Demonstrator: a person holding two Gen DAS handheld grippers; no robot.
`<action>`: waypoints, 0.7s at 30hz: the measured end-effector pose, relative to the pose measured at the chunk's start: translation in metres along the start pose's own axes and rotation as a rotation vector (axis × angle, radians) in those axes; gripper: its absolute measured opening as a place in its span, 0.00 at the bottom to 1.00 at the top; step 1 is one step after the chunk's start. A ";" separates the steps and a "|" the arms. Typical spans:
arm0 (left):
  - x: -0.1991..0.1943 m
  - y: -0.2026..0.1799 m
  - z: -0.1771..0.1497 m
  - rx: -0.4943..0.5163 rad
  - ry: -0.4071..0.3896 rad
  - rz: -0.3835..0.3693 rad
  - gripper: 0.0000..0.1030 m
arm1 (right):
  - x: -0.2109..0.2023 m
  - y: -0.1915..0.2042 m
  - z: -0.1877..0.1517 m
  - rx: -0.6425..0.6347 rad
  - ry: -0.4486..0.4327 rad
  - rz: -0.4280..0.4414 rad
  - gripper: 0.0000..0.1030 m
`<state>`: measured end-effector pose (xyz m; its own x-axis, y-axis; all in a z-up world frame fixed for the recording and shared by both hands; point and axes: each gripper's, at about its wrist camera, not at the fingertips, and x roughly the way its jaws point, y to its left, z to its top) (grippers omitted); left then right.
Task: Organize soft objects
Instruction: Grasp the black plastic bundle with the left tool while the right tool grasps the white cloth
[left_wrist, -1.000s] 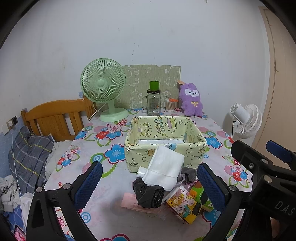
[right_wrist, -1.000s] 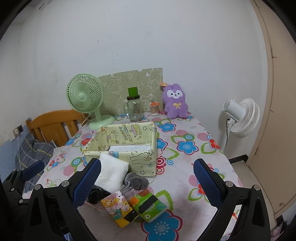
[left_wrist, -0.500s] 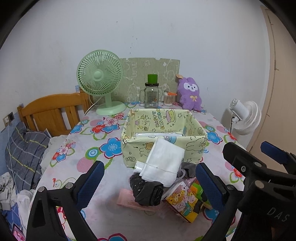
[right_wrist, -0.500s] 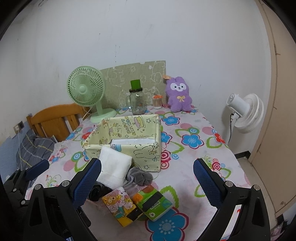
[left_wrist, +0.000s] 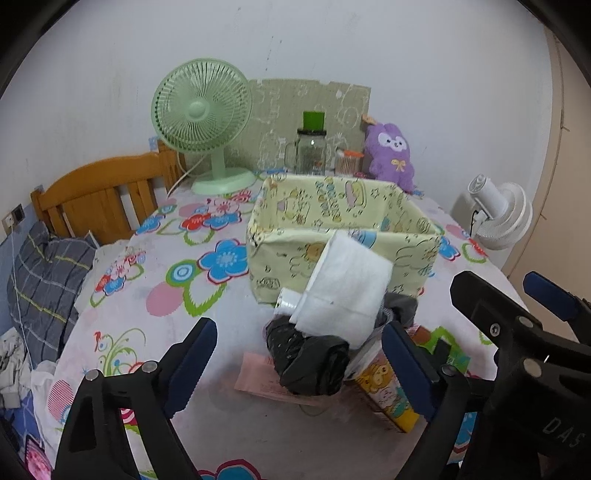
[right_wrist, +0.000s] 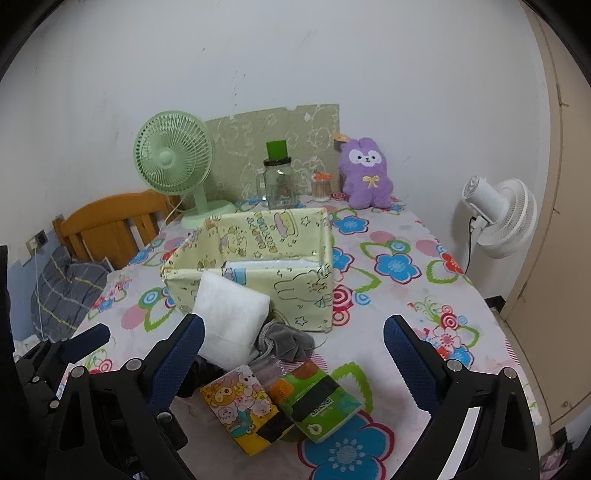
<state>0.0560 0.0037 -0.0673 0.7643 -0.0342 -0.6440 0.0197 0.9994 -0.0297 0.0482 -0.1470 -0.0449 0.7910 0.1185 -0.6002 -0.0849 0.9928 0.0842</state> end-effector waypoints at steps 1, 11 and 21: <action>0.003 0.001 -0.001 -0.001 0.009 0.000 0.89 | 0.004 0.000 -0.001 0.001 0.008 0.003 0.96; 0.026 0.003 -0.011 -0.005 0.084 -0.014 0.80 | 0.028 0.007 -0.008 -0.003 0.065 0.018 0.95; 0.044 0.010 -0.015 -0.011 0.149 -0.079 0.46 | 0.050 0.017 -0.008 -0.015 0.108 0.043 0.95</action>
<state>0.0796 0.0118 -0.1074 0.6564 -0.1141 -0.7458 0.0679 0.9934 -0.0923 0.0813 -0.1239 -0.0802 0.7165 0.1608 -0.6788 -0.1268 0.9869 0.0999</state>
